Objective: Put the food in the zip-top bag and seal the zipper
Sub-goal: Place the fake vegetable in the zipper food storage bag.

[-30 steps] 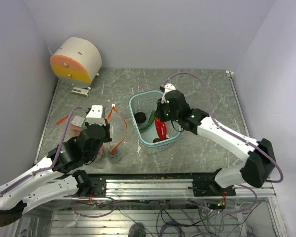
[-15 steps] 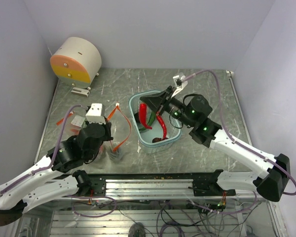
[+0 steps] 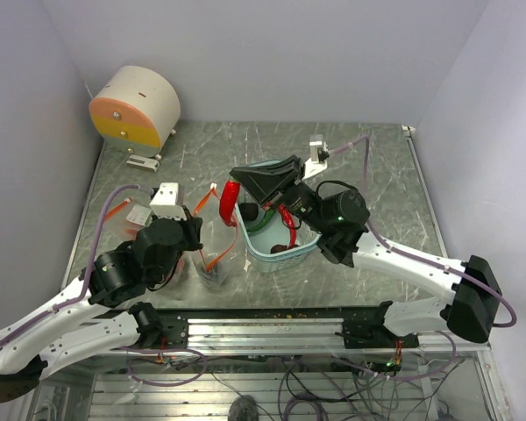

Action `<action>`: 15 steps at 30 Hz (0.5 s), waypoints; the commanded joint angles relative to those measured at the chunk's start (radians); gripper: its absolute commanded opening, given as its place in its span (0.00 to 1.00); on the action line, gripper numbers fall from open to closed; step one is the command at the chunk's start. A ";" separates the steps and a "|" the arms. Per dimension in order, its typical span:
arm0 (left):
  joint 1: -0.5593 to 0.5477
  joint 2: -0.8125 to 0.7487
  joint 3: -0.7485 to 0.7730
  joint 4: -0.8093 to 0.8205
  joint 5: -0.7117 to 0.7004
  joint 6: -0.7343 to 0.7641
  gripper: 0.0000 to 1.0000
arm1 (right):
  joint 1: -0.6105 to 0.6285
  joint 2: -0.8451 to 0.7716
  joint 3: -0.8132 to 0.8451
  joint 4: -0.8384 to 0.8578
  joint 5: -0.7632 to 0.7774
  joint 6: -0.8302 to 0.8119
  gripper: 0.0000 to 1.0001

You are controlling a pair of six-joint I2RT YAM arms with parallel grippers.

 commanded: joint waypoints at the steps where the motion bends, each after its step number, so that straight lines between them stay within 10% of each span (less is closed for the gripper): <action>1: 0.001 0.007 0.016 0.056 0.033 -0.017 0.07 | 0.002 0.063 -0.033 0.154 0.053 0.058 0.00; 15: 0.002 0.008 0.027 0.073 0.049 -0.009 0.07 | 0.034 0.153 -0.106 0.047 0.164 0.001 0.00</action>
